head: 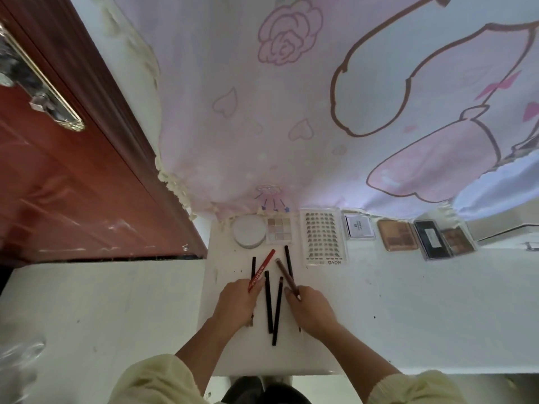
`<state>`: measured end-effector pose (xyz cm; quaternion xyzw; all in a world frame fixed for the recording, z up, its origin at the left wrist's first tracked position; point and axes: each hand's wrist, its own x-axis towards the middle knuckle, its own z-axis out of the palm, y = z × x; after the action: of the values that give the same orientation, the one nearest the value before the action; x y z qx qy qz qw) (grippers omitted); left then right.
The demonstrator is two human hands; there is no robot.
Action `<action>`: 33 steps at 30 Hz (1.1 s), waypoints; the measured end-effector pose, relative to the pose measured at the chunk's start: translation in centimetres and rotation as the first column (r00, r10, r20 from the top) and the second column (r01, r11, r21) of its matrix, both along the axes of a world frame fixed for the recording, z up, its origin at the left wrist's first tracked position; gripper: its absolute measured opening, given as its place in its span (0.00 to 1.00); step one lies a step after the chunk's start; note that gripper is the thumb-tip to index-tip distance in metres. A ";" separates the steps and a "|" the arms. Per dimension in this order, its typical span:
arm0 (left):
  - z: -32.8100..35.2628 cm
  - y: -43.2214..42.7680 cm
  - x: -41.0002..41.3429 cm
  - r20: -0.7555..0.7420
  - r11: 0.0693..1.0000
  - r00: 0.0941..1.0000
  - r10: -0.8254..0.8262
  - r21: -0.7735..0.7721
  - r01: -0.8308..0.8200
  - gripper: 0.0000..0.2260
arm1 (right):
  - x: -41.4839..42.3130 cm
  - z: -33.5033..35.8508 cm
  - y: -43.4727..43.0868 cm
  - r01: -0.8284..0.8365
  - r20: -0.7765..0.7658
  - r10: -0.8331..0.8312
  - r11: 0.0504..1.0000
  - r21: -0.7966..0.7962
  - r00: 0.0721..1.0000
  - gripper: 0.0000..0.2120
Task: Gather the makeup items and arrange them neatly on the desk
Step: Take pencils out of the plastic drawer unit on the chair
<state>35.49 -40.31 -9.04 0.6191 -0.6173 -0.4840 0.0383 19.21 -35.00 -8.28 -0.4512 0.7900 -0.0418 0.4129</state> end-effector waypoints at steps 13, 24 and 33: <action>0.5 1.3 0.4 0.457 0.956 0.870 -0.186 -0.121 0.268 0.27 | -1.2 0.3 1.8 -0.063 -0.153 0.055 0.997 -0.049 0.987 0.23; 1.2 2.2 1.7 0.611 0.929 0.761 -0.218 -0.108 0.353 0.24 | -1.3 0.8 2.8 -0.214 -0.281 0.196 0.976 -0.035 0.940 0.13; 1.4 2.8 2.0 0.557 0.911 0.786 -0.267 -0.119 0.394 0.23 | -0.3 1.3 2.3 -0.230 -0.260 0.215 0.973 -0.028 0.941 0.12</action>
<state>37.46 -37.51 -7.62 0.6009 -0.7544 -0.2189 -0.1479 18.93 -32.71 -6.98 -0.5511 0.7788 0.0406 0.2968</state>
